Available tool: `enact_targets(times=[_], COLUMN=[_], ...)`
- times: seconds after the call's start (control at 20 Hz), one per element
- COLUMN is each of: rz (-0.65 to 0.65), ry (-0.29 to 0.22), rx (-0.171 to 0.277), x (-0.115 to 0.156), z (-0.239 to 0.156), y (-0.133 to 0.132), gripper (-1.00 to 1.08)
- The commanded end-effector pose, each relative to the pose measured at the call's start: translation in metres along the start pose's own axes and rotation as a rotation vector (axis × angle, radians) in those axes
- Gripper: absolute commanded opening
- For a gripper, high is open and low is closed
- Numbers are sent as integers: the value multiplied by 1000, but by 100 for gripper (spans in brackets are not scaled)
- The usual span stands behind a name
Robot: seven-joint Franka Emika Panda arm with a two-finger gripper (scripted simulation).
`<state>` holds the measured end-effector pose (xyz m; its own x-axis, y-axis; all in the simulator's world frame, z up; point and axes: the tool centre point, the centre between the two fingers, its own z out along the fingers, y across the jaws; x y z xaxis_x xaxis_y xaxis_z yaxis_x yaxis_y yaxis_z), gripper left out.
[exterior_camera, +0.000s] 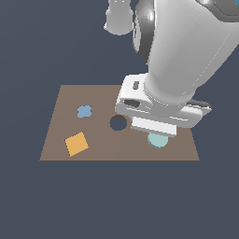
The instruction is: Insert a designated object into the corresponding slot on a board.
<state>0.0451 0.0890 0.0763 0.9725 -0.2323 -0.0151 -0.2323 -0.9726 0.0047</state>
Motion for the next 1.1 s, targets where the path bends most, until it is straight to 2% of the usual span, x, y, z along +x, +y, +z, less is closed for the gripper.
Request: enact_targets(times=[0.0,0.45,1.05], rz=[32,93,103], ry=[5,13,15], rx=[2,5,5], x=[8,25,29], z=[8,23,32], y=[-12,-37,-41], gripper=[100,100,100])
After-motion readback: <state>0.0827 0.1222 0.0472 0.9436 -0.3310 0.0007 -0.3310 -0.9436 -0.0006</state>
